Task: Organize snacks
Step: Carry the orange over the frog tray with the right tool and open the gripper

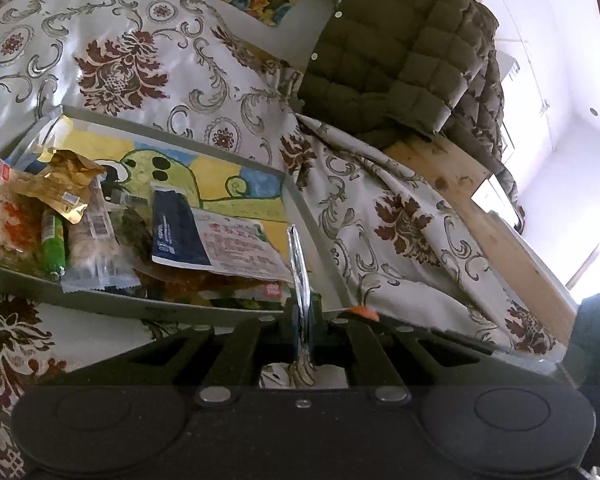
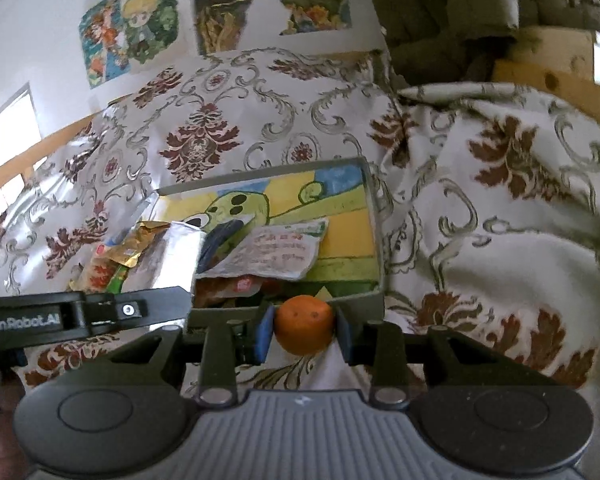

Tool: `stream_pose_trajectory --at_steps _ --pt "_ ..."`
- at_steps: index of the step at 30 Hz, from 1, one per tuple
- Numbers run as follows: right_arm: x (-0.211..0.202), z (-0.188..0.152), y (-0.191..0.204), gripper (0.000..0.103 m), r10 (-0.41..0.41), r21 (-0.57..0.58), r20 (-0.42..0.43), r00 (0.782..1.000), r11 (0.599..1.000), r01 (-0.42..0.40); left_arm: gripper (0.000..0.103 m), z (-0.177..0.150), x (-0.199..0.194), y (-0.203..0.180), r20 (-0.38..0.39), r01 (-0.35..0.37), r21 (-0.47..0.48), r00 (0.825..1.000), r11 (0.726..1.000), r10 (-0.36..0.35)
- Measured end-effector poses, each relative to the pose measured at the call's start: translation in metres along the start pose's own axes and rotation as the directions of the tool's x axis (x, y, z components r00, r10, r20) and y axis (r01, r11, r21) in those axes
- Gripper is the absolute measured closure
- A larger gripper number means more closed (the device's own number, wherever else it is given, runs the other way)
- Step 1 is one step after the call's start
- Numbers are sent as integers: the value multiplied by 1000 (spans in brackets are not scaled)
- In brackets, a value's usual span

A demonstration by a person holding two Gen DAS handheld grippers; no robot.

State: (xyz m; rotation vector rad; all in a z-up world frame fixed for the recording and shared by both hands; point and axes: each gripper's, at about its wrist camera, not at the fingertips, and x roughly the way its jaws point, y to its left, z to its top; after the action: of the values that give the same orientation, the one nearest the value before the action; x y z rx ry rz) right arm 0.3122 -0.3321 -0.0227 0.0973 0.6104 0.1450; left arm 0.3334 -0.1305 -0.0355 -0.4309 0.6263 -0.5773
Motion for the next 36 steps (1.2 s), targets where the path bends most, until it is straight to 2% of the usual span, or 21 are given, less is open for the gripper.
stream_pose_trajectory --at_steps 3,9,12,15,17,21,25,30,33,35,36 --pt "-8 3 10 67 5 -43 29 1000 999 -4 100 0 0 -1 -4 3 0 1000 1000 -3" --pt "-6 6 12 67 7 -52 59 998 999 -4 100 3 2 -1 0 -12 15 1000 1000 12" --pt "-2 16 9 67 5 -26 108 994 1000 -2 100 13 10 0 -10 -20 12 1000 1000 20" --pt "4 25 1 67 7 20 135 991 1000 -10 99 28 21 -5 7 -40 78 999 996 40" --pt "11 27 -6 67 -1 27 140 990 1000 -3 99 39 33 -4 5 -49 87 999 995 49" --pt "26 26 -21 66 -27 55 115 993 998 21 99 55 64 3 -57 -69 37 996 997 71" --pt "39 25 -31 66 -29 97 82 996 995 21 99 62 86 1 -100 -97 38 990 995 101" --pt "48 15 -32 66 -30 102 37 999 994 26 99 60 100 1 -145 -136 32 980 990 140" --pt "49 12 -32 66 -24 118 39 999 993 19 98 57 104 2 -162 -161 27 973 987 163" --pt "49 12 -31 61 -18 124 41 999 992 13 96 56 104 2 -162 -176 27 970 984 178" --pt "49 12 -31 60 -12 131 40 999 991 7 90 56 104 1 -164 -188 30 968 982 191"
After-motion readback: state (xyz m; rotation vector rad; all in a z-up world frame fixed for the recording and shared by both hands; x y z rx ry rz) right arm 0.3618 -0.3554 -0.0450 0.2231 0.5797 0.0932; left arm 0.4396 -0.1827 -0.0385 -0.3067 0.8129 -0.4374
